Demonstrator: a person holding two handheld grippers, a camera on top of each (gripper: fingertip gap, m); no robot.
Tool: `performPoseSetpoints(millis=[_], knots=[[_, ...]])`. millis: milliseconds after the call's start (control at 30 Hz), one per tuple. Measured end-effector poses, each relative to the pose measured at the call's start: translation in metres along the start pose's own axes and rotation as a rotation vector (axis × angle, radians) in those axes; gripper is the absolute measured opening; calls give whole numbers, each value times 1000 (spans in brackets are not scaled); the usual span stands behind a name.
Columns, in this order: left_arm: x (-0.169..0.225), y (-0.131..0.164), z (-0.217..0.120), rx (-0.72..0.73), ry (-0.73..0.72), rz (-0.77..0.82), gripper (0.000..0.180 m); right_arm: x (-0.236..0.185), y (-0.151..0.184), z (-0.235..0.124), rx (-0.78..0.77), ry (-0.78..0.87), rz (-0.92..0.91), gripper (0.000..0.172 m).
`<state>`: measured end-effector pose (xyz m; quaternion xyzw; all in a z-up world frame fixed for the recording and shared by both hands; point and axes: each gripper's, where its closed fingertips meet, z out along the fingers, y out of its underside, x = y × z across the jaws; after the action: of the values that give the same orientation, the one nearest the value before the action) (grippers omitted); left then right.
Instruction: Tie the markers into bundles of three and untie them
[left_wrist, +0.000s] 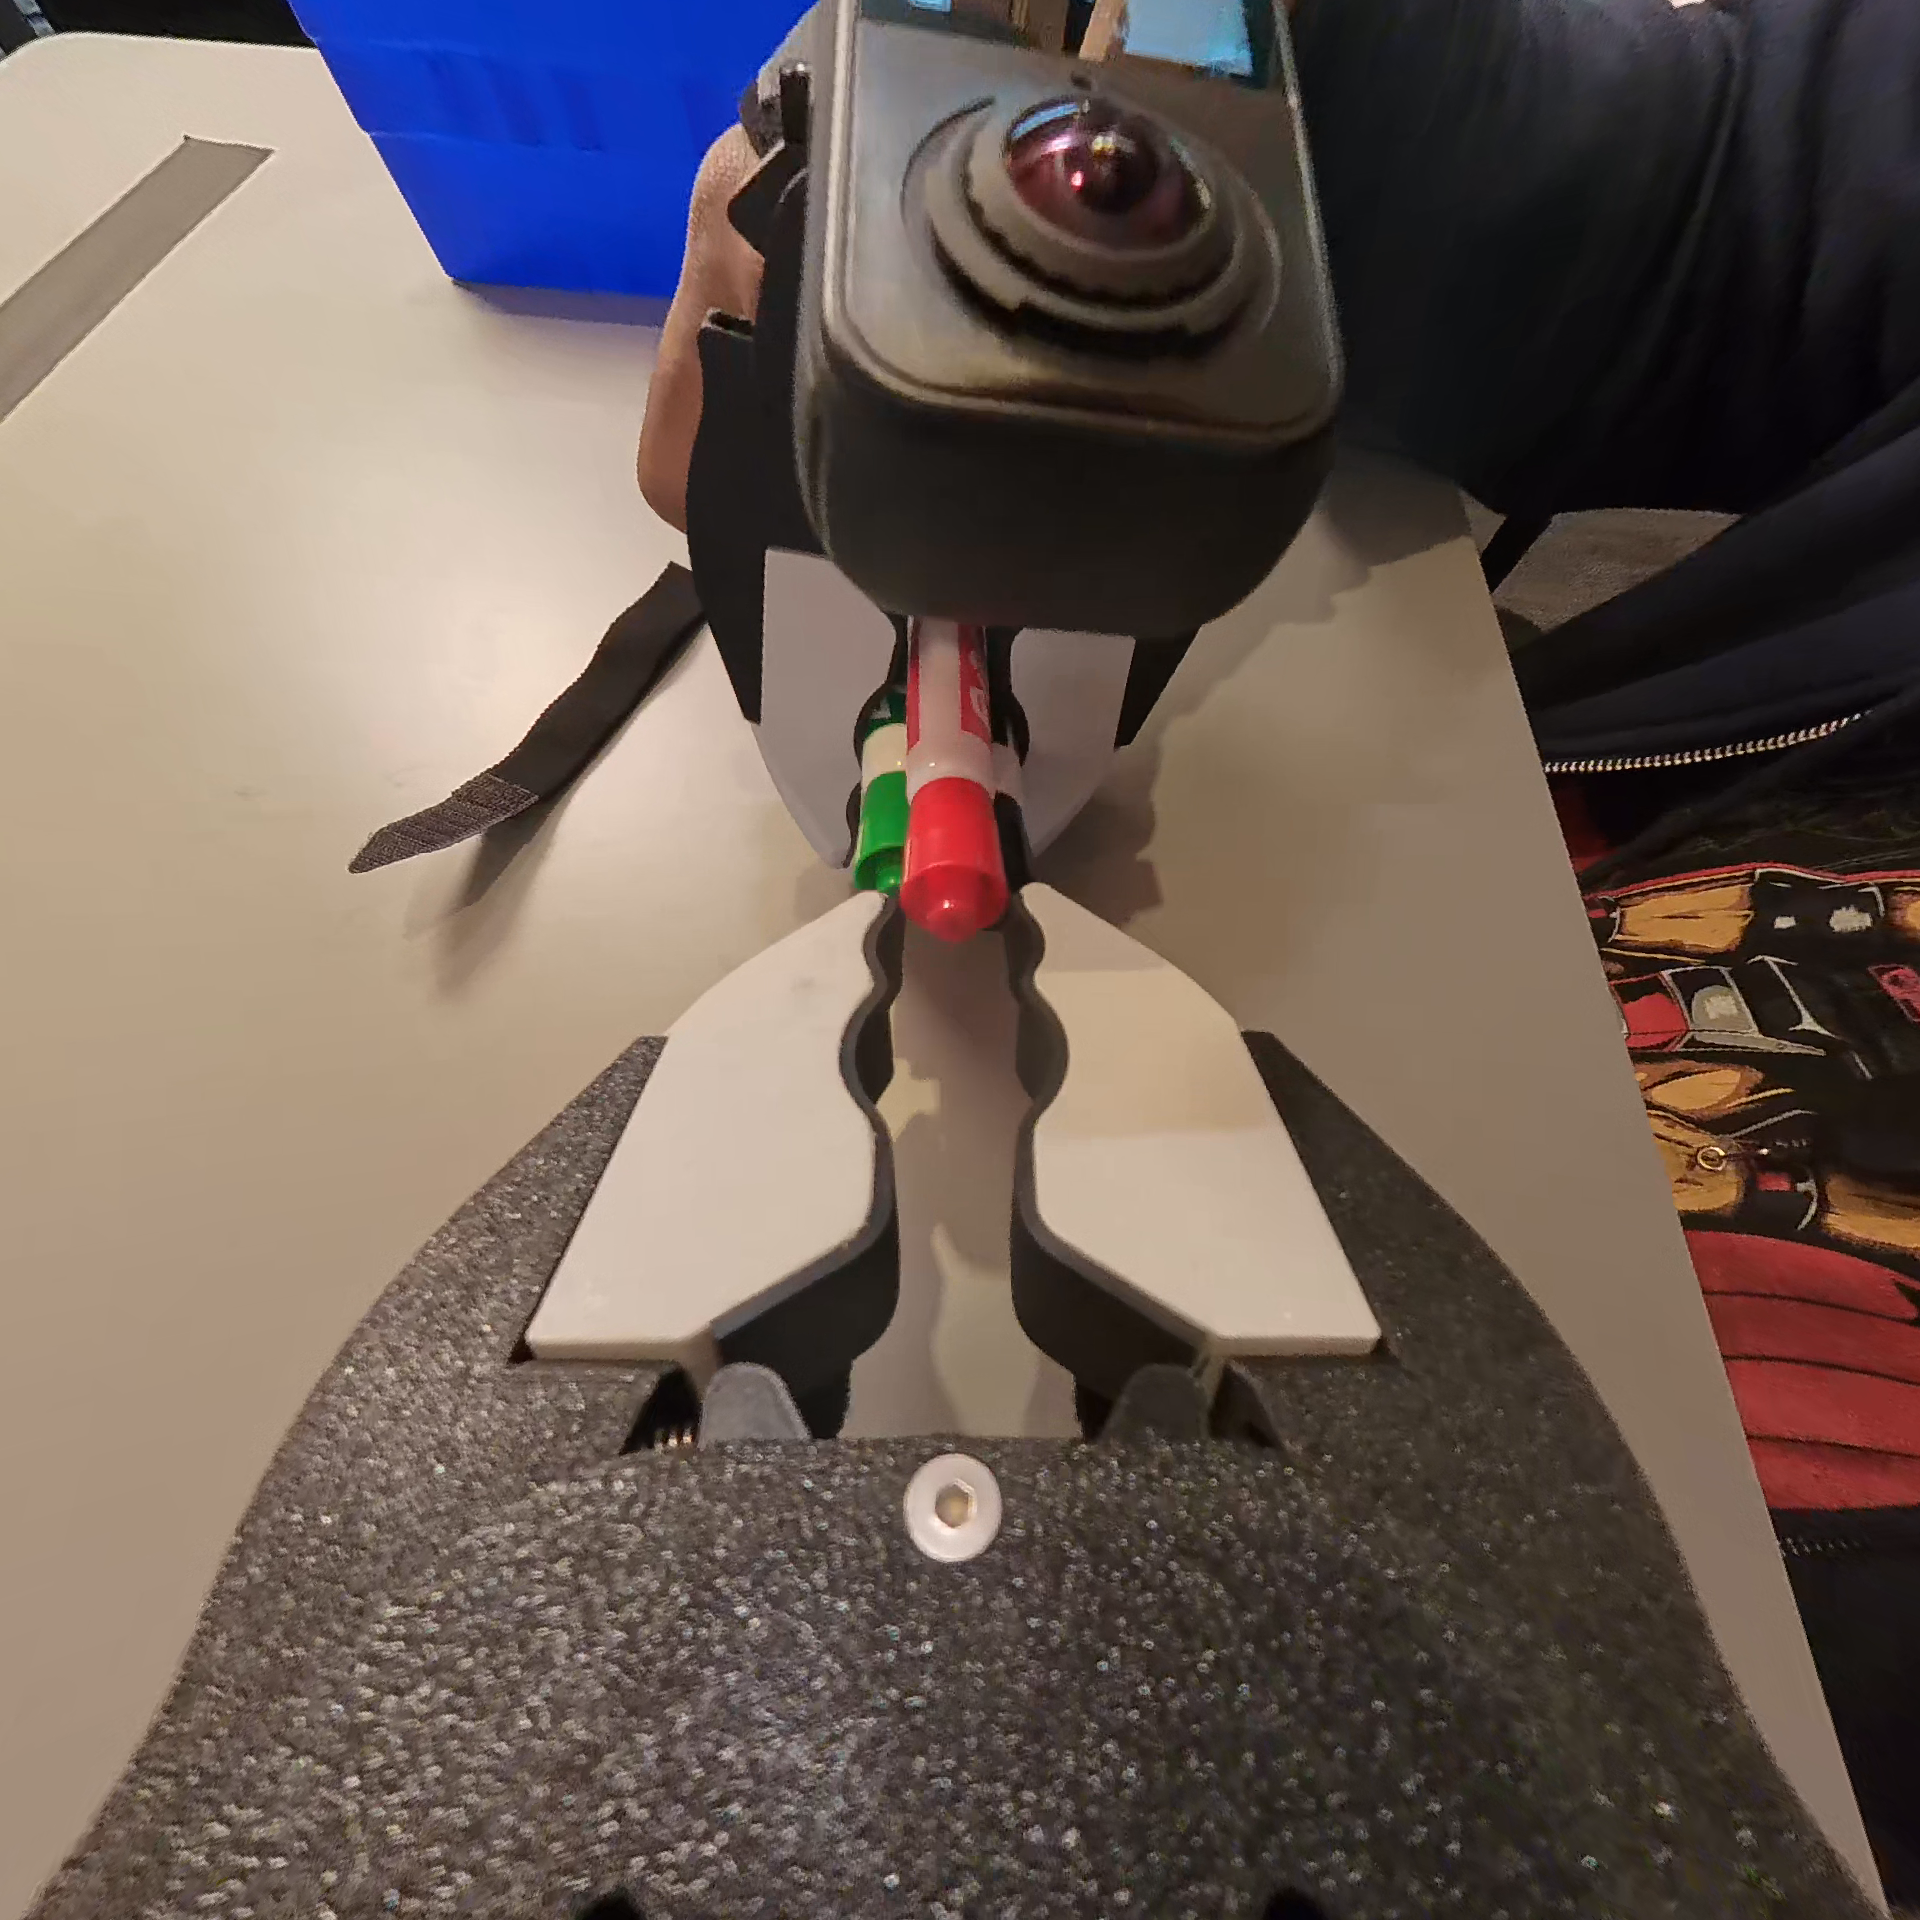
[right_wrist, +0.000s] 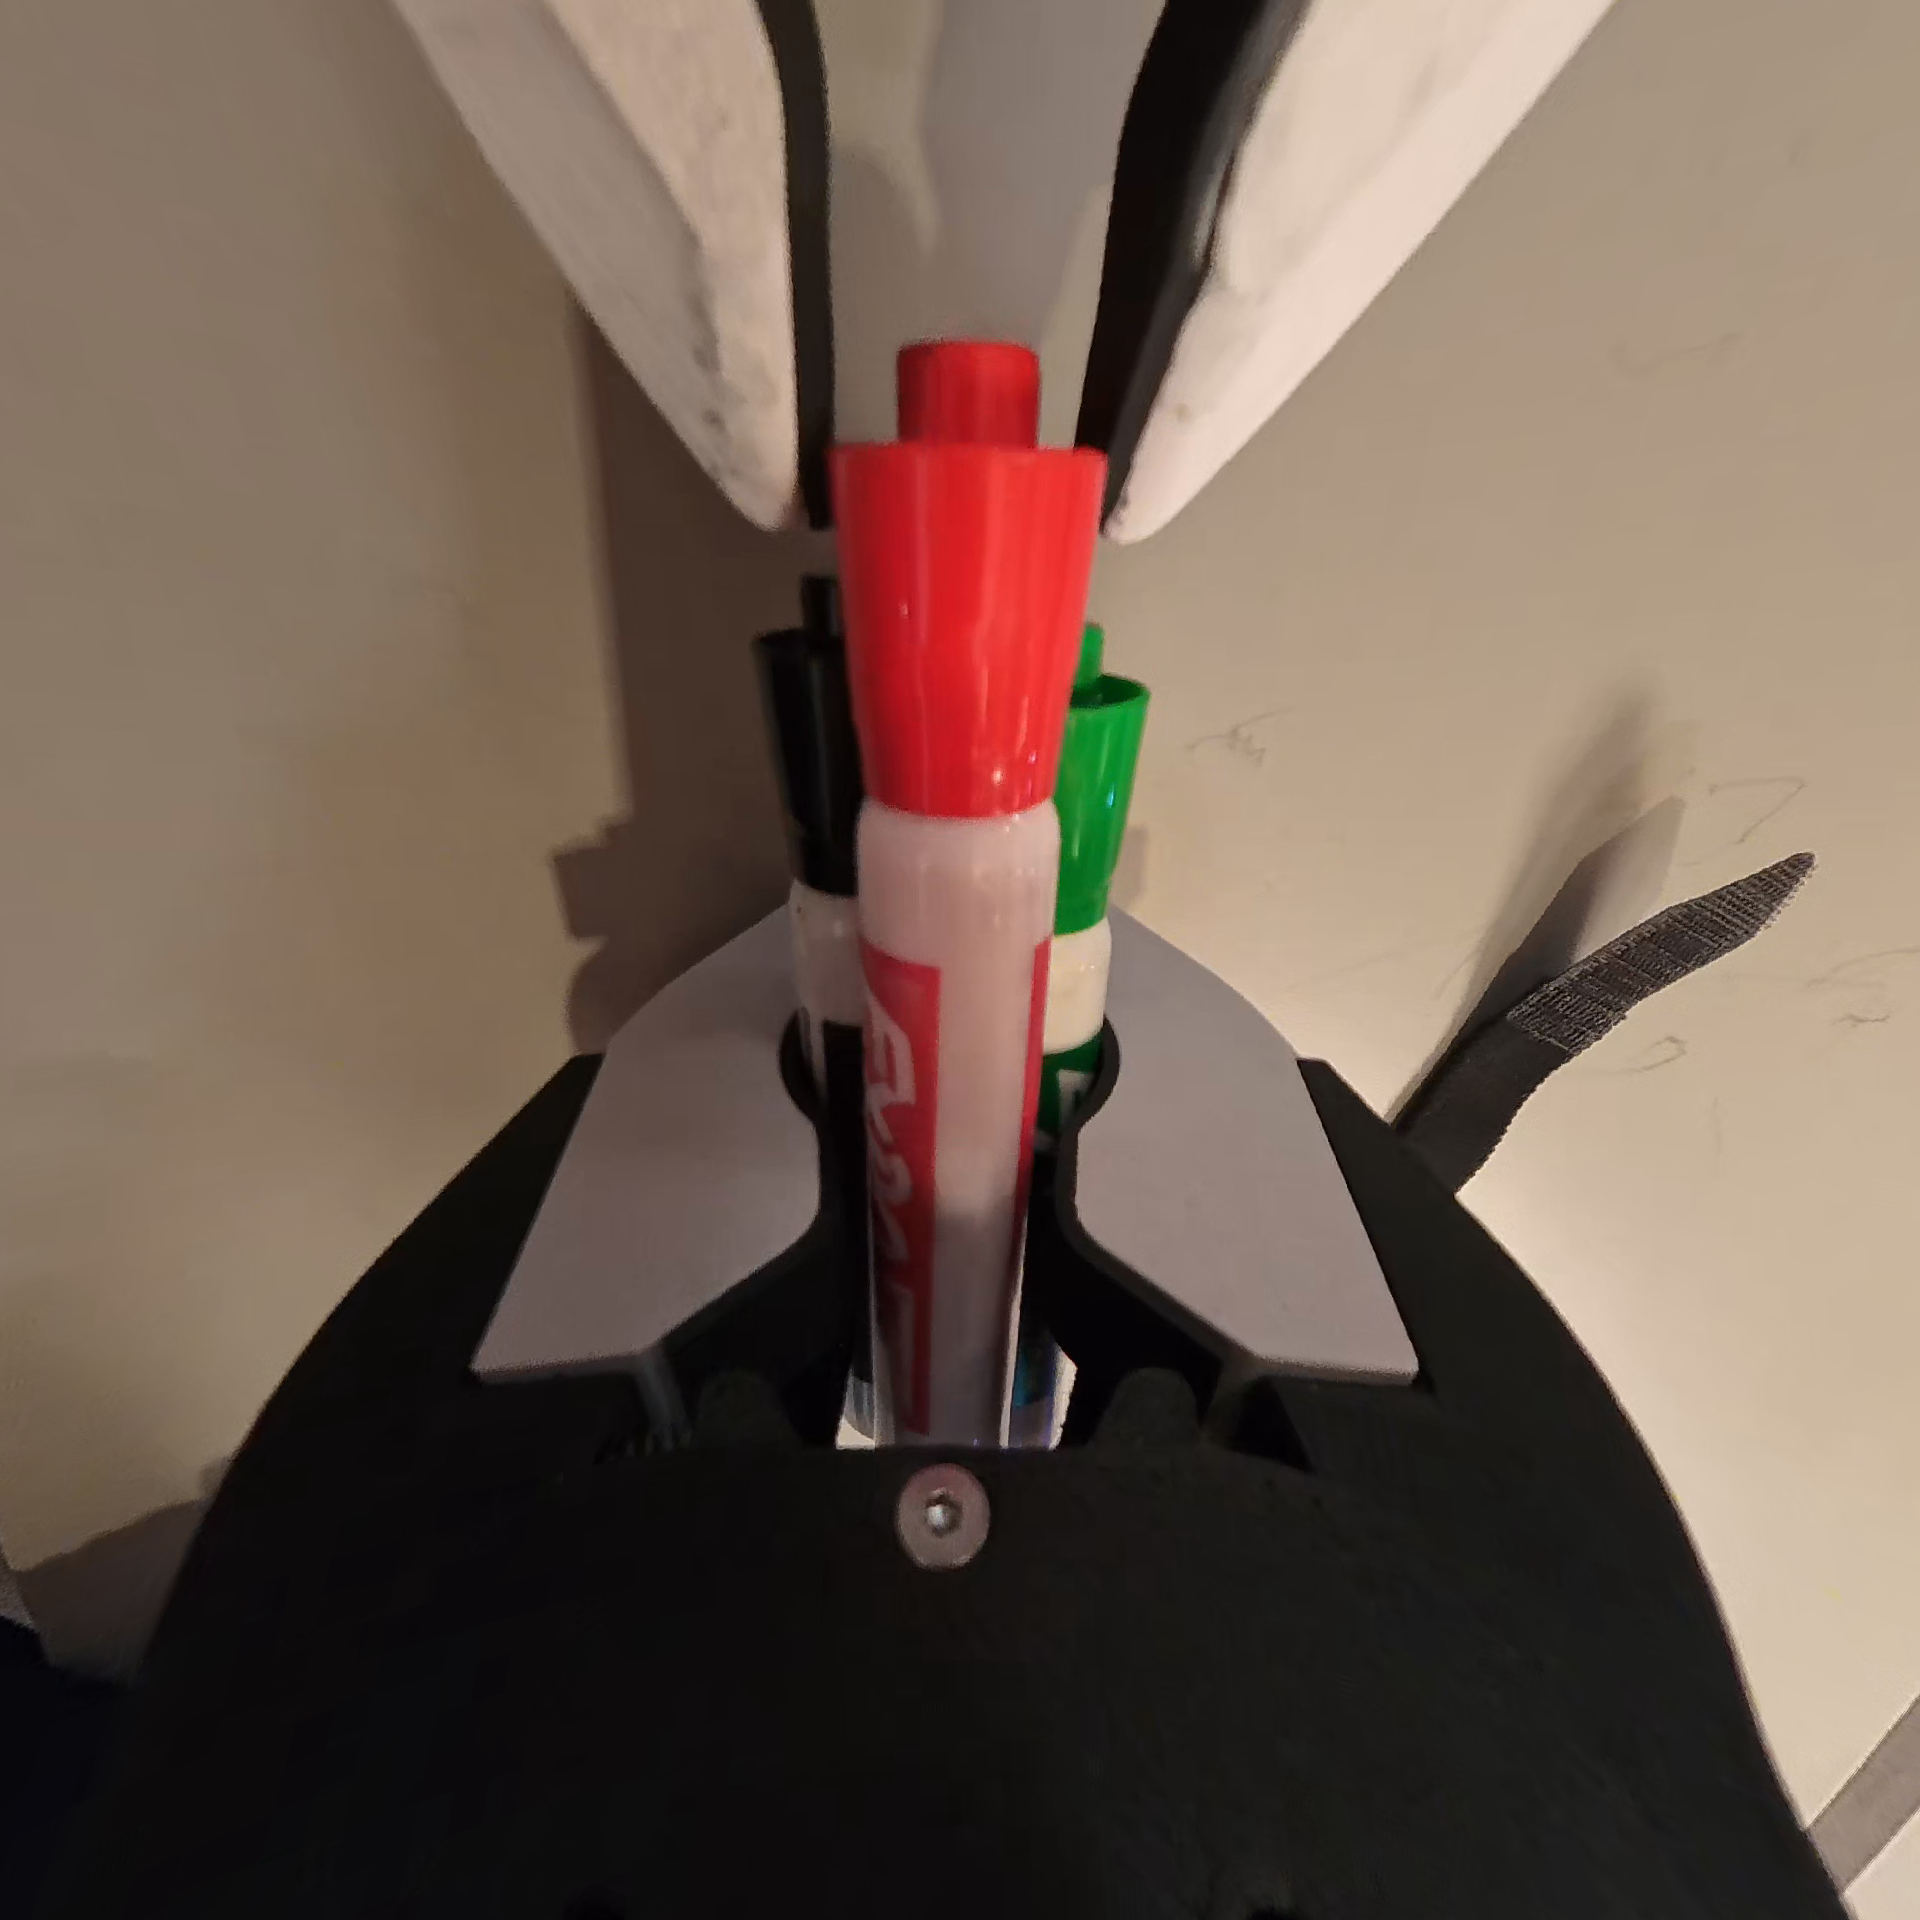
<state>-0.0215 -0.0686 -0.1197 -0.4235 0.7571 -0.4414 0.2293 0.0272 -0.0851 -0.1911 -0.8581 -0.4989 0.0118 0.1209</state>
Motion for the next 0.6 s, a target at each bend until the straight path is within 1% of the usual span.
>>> performPoseSetpoints(millis=[100, 200, 333, 600], knots=[[-1, 2, -4, -4, -7, 7, 20, 1, 2, -1, -4, 1, 2, 42], [1, 1, -7, 21, 5, 7, 17, 1, 3, -1, -5, 2, 4, 42], [1, -4, -3, 39, 10, 5, 11, -1, 2, 0, -8, 0, 0, 42], [1, -4, 5, 46, 12, -3, 11, -3, 2, 0, -26, -6, 0, 42]])
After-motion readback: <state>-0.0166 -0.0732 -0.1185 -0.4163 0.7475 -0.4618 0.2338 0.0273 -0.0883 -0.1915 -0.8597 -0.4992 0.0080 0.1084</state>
